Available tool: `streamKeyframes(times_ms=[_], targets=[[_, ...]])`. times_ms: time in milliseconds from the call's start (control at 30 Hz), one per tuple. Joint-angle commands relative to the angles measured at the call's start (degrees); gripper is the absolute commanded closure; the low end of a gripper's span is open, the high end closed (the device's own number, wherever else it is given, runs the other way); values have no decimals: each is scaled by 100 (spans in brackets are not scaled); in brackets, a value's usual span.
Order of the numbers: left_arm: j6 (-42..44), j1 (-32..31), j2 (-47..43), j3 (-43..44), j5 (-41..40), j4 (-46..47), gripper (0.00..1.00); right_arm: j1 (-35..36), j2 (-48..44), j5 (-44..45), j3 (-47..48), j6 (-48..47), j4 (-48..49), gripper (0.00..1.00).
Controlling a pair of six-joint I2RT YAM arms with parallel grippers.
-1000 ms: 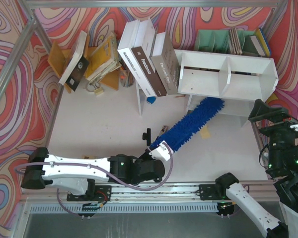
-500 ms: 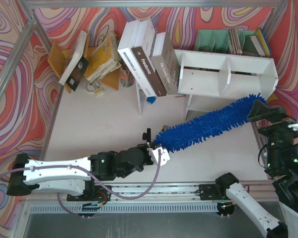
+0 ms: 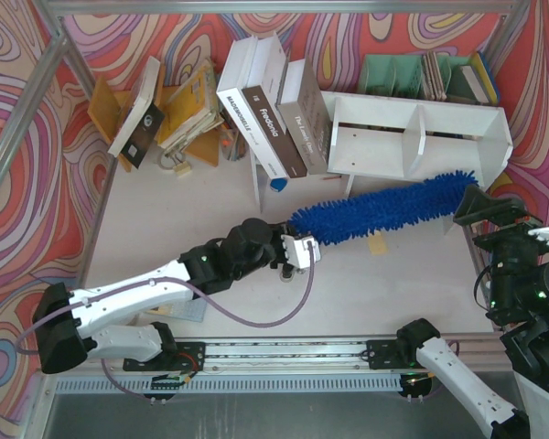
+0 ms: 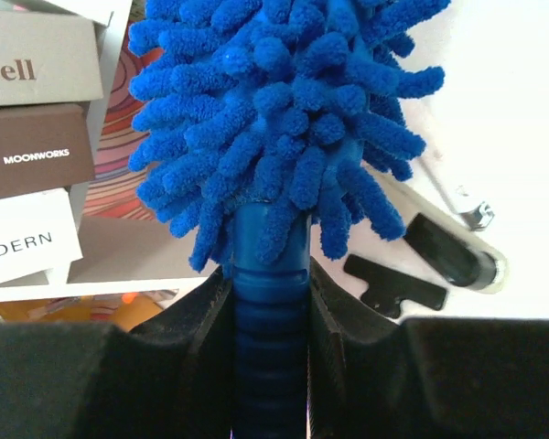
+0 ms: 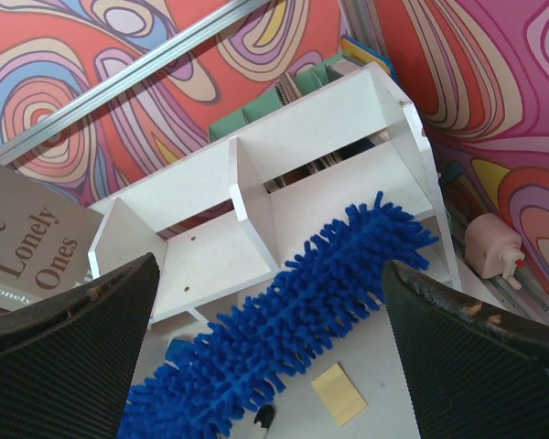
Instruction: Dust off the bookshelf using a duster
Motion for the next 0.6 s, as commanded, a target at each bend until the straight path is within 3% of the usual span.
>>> streamKeyframes(times_ms=[0, 333, 567], targets=[[293, 533, 125, 277, 722, 452, 100, -2, -41, 64, -35, 33, -19, 5], [530, 1029, 794, 580, 1276, 397, 100, -2, 35, 63, -61, 61, 5, 5], [535, 1044, 1319, 374, 1314, 971, 100, -2, 90, 68, -46, 17, 39, 5]])
